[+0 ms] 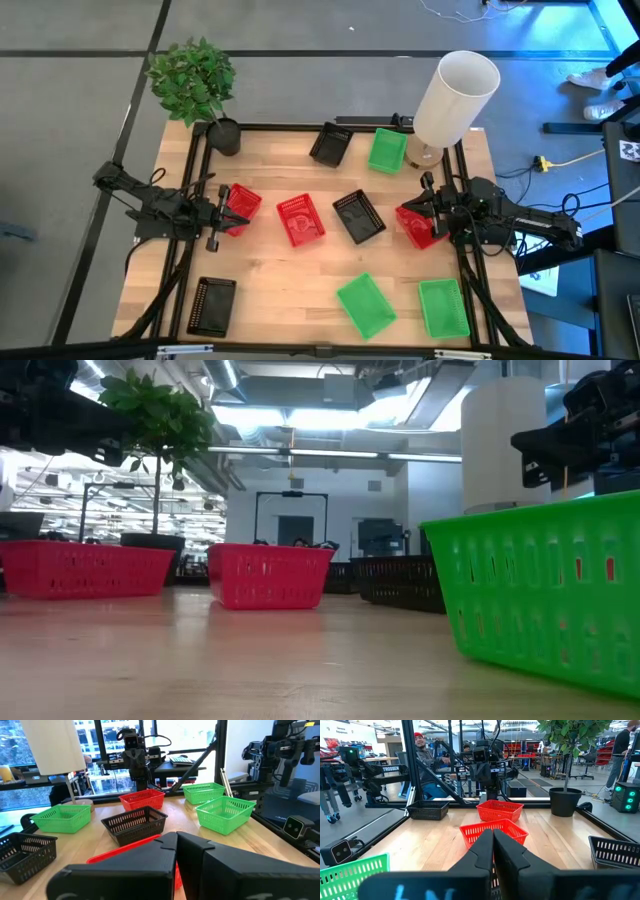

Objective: Stack baskets by color

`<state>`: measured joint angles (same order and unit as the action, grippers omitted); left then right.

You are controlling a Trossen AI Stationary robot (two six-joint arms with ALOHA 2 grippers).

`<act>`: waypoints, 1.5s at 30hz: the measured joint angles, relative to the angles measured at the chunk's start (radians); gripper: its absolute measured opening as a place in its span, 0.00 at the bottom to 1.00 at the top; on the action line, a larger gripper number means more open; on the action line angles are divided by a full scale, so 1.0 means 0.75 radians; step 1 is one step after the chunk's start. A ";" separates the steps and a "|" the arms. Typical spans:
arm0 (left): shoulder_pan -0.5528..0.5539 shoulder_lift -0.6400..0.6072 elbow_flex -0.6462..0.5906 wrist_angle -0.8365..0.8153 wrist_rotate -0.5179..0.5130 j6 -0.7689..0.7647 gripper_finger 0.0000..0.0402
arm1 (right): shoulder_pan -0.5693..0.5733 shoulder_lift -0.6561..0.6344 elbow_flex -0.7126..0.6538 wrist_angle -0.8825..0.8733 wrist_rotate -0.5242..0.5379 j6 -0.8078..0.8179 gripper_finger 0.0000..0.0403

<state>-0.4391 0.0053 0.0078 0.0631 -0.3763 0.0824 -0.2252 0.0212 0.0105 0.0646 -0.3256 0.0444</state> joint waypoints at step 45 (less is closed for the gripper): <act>0.000 0.038 0.161 -0.018 -0.243 0.057 0.00 | 0.000 0.351 0.575 -0.564 0.312 0.144 0.00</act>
<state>-0.4389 0.0336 0.1287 0.0495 -0.5589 0.1250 -0.2249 0.2847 0.4418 -0.3588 -0.0916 0.1524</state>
